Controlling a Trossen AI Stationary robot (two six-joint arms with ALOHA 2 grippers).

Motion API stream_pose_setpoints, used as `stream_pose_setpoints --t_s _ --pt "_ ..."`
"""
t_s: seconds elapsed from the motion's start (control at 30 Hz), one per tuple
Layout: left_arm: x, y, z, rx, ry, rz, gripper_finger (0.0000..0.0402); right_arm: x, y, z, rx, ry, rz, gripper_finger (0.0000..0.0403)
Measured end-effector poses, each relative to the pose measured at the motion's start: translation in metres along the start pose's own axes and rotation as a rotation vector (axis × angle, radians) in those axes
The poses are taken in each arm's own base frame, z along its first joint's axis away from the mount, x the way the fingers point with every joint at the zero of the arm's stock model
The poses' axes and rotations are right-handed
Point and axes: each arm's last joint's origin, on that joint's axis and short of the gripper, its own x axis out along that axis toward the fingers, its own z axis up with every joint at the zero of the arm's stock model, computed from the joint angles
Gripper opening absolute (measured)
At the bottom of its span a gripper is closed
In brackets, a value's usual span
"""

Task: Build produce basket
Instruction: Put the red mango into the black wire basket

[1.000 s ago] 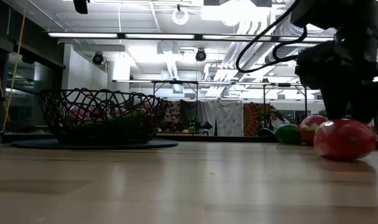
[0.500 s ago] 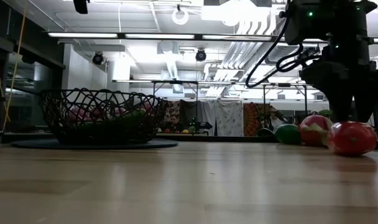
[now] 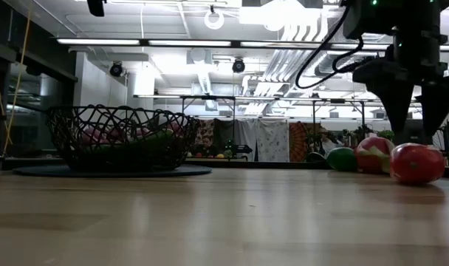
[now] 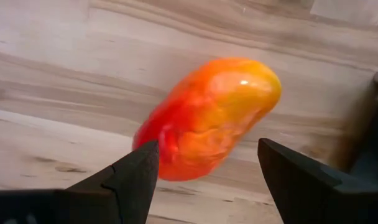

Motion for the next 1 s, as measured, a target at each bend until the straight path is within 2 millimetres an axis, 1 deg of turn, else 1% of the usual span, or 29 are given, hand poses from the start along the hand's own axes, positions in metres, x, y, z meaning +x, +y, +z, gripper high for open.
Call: stream_pose_setpoints --t_s 0.23,0.53,0.63,0.83,0.9,1.0 --pt "0.0000 0.0000 -0.0001 0.000 0.000 0.000 0.0241 -0.0084 -0.0036 -0.0061 0.038 0.019 0.055 0.0261" --pt "0.0000 0.0000 -0.0001 0.000 0.001 0.000 0.0241 -0.0059 -0.0043 -0.0084 0.011 -0.027 0.037 0.0266" --pt "0.0000 0.0000 0.0000 0.000 0.000 0.000 0.0241 -0.0059 -0.0044 -0.0083 0.011 -0.029 0.036 0.0287" --pt "0.0000 0.0000 -0.0001 0.001 0.001 0.000 0.0241 -0.0060 -0.0046 -0.0064 0.051 -0.095 0.030 0.0360" --pt "0.0000 0.0000 0.0000 0.001 0.000 0.000 0.0241 -0.0061 -0.0046 -0.0062 0.100 -0.097 0.033 0.0376" --pt "0.0000 0.0001 -0.0002 0.001 0.001 0.000 0.0241 -0.0060 -0.0045 -0.0073 0.149 -0.086 0.036 0.0386"
